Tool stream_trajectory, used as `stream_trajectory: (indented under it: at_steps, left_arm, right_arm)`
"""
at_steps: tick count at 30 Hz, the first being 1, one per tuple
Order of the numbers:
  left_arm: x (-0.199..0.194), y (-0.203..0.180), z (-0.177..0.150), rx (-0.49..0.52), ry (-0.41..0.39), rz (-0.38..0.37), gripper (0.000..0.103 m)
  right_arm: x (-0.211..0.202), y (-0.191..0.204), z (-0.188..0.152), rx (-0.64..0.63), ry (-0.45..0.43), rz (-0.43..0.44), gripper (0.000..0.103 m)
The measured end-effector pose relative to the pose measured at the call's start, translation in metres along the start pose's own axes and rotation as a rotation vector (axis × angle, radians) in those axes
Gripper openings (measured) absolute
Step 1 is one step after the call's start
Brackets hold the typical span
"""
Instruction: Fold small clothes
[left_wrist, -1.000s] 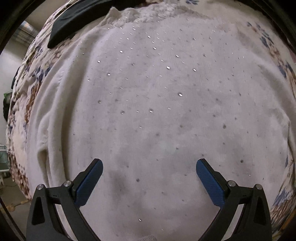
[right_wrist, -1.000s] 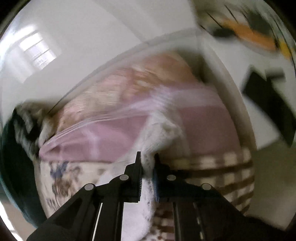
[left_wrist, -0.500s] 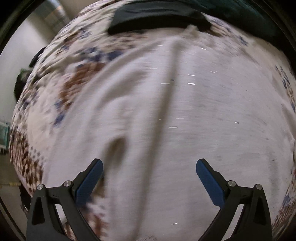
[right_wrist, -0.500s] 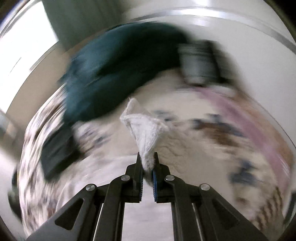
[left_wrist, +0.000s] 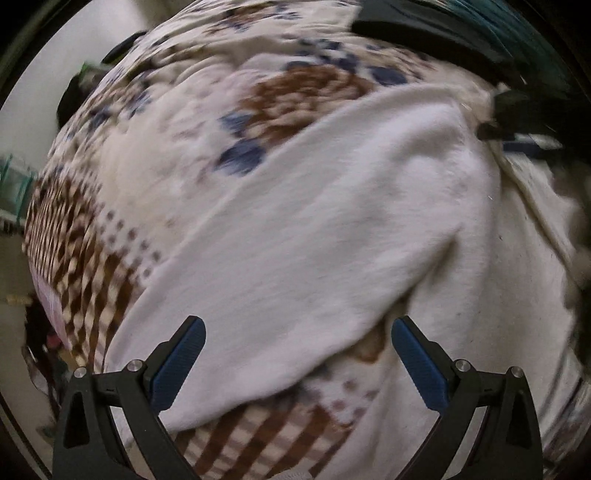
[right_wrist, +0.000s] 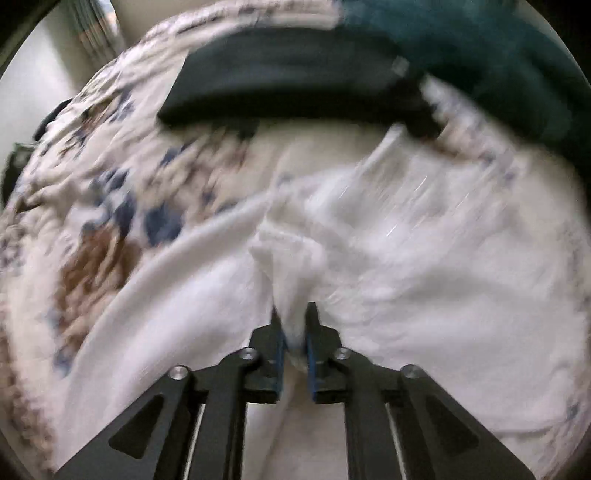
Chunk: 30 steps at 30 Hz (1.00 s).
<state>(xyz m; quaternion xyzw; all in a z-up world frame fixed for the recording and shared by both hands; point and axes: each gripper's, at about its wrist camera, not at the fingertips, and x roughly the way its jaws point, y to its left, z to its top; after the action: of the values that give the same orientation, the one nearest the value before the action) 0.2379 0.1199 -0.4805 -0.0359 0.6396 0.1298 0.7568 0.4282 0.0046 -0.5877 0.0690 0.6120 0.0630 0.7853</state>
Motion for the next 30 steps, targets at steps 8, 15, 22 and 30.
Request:
stream_trajectory:
  at_steps: [8,15,22,30]
  left_arm:
    - [-0.01,0.125,-0.068,-0.414,0.131,-0.062,0.103]
    - [0.047,0.212,-0.155,-1.039,0.244,-0.24,0.103]
    - [0.063,0.246,-0.162,-1.306,0.084,-0.182,0.033]
    - [-0.005,0.228,-0.112,-1.016,-0.07,0.015,0.013]
  right_arm:
    - [-0.085,-0.095,-0.077,0.214,0.005,-0.014,0.067]
    - [-0.093,-0.136,-0.129,0.244,0.085,-0.09,0.067]
    - [-0.084,-0.126,-0.131,0.192,0.098,-0.244,0.068]
    - [-0.093,-0.12,-0.115,0.109,0.026,-0.353,0.096]
